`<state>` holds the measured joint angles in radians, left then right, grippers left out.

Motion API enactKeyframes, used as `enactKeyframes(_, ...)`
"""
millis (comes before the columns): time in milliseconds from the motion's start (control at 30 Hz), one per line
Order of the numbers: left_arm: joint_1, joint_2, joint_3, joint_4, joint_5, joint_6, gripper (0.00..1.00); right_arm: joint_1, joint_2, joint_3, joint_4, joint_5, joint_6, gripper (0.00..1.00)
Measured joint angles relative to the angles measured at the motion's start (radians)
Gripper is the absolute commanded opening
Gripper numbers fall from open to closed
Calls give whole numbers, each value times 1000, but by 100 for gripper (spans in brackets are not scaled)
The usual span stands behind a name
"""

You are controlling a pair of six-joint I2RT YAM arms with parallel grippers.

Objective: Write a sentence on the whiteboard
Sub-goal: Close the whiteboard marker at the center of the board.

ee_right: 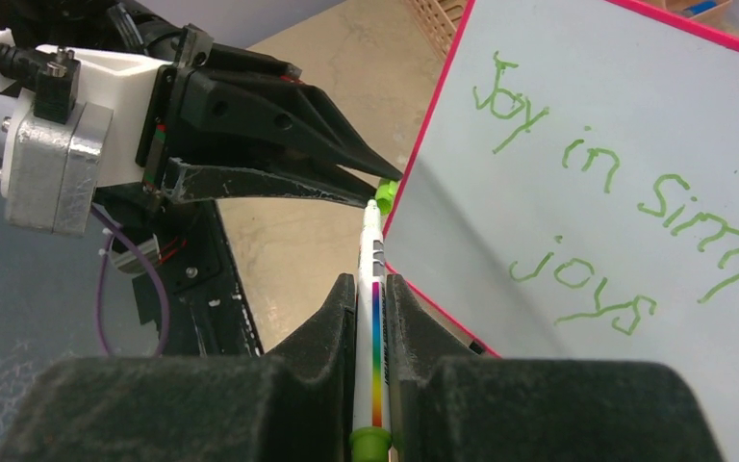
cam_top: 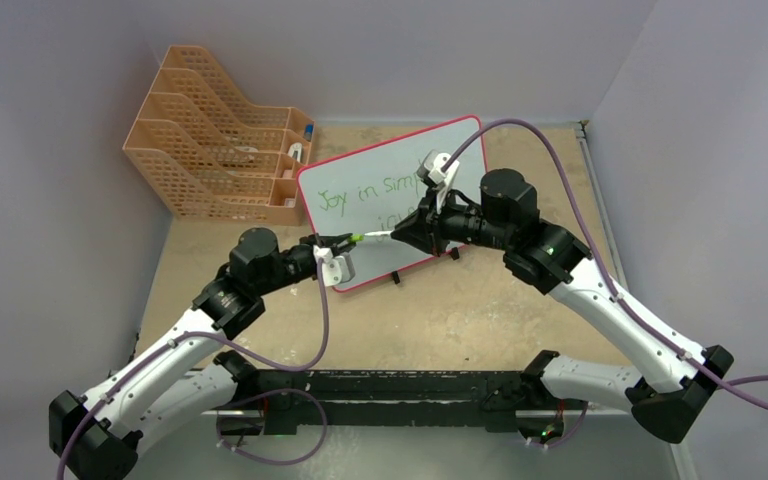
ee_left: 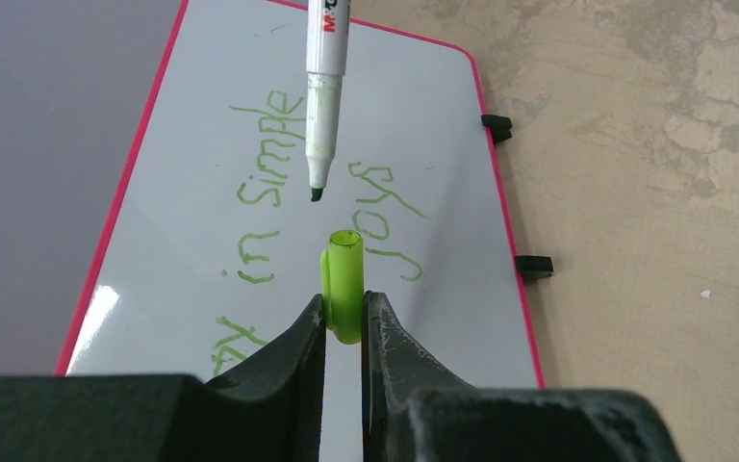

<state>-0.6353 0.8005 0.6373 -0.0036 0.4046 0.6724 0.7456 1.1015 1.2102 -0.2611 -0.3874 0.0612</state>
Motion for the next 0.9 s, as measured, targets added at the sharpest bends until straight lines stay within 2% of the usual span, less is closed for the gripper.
enactKeyframes(900,0,21,5,-14,-4,2,0,8,31,1,-26,-11,-9,0)
